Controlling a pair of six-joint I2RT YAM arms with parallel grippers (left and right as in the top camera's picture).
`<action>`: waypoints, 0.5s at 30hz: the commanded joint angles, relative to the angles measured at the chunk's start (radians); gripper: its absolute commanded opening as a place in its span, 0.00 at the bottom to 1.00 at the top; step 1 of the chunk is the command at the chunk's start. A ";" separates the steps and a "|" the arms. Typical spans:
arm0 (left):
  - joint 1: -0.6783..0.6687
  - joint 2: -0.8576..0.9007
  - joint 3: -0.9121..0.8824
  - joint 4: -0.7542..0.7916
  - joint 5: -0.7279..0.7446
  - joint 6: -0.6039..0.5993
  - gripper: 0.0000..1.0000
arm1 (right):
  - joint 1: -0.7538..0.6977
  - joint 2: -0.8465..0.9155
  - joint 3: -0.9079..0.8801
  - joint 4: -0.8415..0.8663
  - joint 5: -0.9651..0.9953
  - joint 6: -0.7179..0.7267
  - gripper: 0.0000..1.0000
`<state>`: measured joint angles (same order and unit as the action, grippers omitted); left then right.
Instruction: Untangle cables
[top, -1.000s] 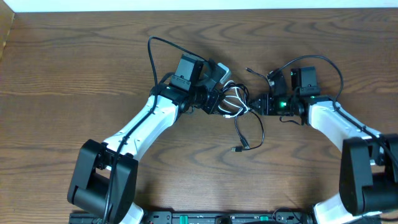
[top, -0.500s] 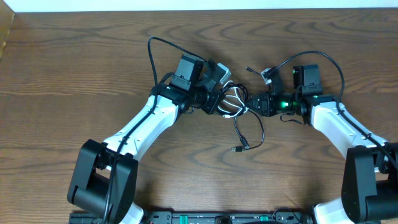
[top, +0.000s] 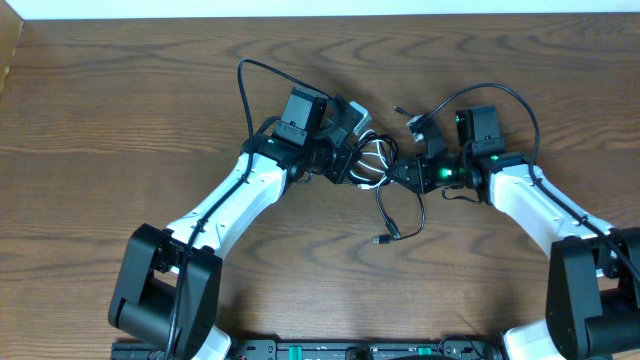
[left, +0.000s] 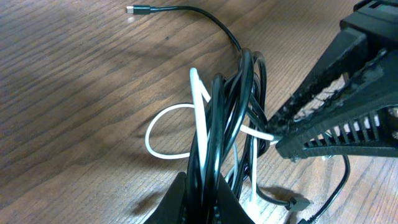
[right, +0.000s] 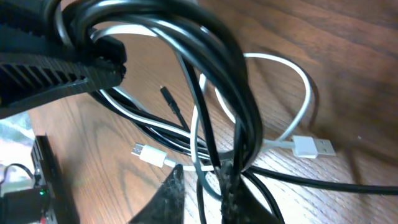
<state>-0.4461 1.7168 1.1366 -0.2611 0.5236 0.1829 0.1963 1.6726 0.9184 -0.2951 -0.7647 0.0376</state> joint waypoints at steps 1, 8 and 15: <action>0.002 -0.024 -0.007 0.001 0.003 -0.005 0.07 | 0.014 -0.015 0.014 -0.005 0.003 -0.017 0.07; 0.003 -0.024 -0.007 0.001 0.002 -0.005 0.08 | 0.015 -0.015 0.014 -0.040 -0.029 -0.018 0.01; 0.002 -0.024 -0.007 0.001 0.002 -0.005 0.08 | 0.016 -0.015 0.014 -0.113 -0.163 -0.101 0.01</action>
<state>-0.4461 1.7168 1.1366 -0.2615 0.5240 0.1829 0.1989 1.6726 0.9192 -0.3862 -0.8299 0.0048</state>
